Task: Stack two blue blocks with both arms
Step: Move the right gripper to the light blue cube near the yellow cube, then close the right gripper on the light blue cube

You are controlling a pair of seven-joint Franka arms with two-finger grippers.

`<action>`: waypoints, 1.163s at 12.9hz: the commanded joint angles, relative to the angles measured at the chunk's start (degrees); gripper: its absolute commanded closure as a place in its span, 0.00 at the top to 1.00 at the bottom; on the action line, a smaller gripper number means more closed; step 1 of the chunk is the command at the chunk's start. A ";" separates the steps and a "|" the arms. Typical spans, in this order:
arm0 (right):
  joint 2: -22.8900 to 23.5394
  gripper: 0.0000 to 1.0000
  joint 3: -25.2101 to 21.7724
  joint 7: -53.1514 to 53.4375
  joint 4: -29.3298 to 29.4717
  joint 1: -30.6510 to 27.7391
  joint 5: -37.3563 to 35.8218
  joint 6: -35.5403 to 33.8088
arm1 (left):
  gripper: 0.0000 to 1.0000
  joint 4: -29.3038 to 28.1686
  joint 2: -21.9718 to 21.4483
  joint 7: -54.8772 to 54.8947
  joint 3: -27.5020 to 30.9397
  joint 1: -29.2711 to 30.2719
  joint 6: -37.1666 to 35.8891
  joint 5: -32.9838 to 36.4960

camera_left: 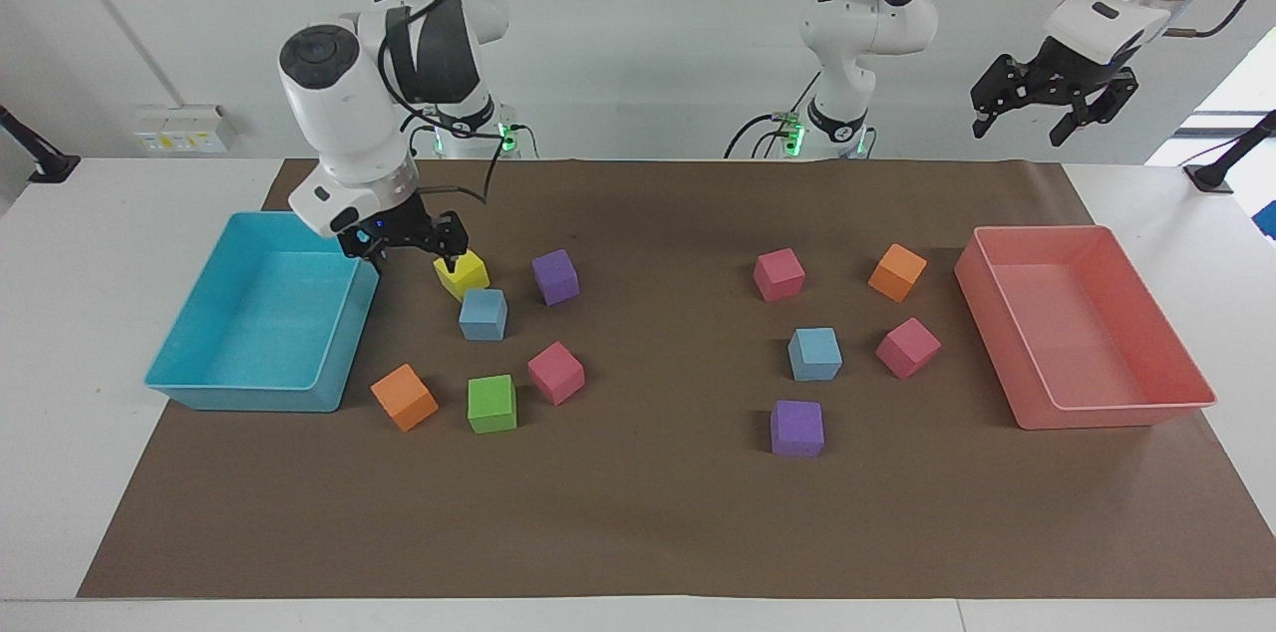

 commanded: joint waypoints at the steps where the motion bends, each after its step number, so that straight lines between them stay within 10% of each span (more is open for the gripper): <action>1: -0.79 1.00 0.19 0.80 -5.48 1.61 1.32 5.48 | 1.00 0.19 -0.44 0.07 -0.32 0.45 0.32 0.25; 15: 2.03 1.00 0.10 2.47 -11.90 3.65 2.03 13.41 | 1.00 0.19 -0.44 0.07 -0.32 0.45 0.23 0.25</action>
